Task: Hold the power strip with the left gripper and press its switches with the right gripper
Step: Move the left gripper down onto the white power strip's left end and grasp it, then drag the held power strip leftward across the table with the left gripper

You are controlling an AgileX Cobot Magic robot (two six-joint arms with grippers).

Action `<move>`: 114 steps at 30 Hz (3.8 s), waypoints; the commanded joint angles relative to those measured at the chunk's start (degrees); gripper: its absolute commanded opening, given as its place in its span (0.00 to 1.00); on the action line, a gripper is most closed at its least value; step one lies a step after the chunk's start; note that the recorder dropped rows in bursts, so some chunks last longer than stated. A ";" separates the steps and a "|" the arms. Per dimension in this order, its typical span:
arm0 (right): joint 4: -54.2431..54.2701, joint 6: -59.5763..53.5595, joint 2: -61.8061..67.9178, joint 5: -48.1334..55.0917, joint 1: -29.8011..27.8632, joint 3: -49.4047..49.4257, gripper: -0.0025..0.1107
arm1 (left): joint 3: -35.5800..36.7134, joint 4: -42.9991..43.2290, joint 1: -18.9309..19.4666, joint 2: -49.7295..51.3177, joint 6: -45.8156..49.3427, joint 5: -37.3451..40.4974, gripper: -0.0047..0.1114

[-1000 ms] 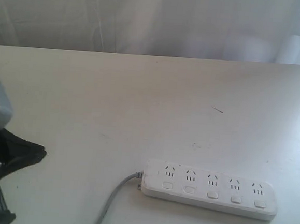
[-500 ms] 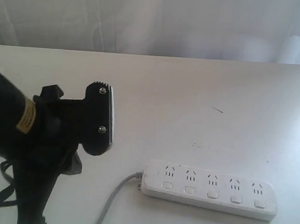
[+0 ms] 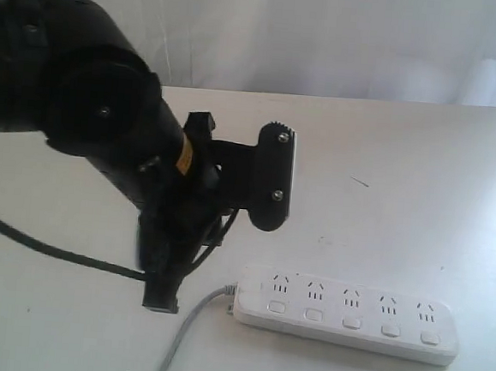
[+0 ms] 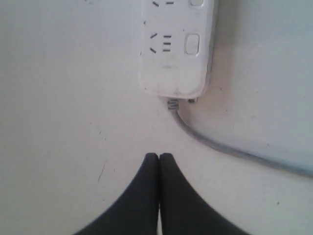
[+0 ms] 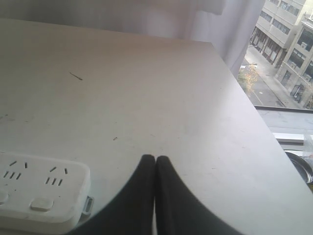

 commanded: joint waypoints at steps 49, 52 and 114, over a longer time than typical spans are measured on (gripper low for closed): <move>0.21 0.00 -0.35 -0.65 -0.07 0.25 0.02 | -22.66 -4.98 -1.35 32.40 7.37 9.41 0.82; 0.21 0.00 -0.35 -0.65 -0.07 0.25 0.02 | -22.66 -4.98 -1.35 33.62 8.63 8.76 0.82; 0.21 0.00 -0.35 -0.65 -0.07 0.25 0.02 | -28.42 -18.98 -1.96 36.20 12.43 7.69 0.74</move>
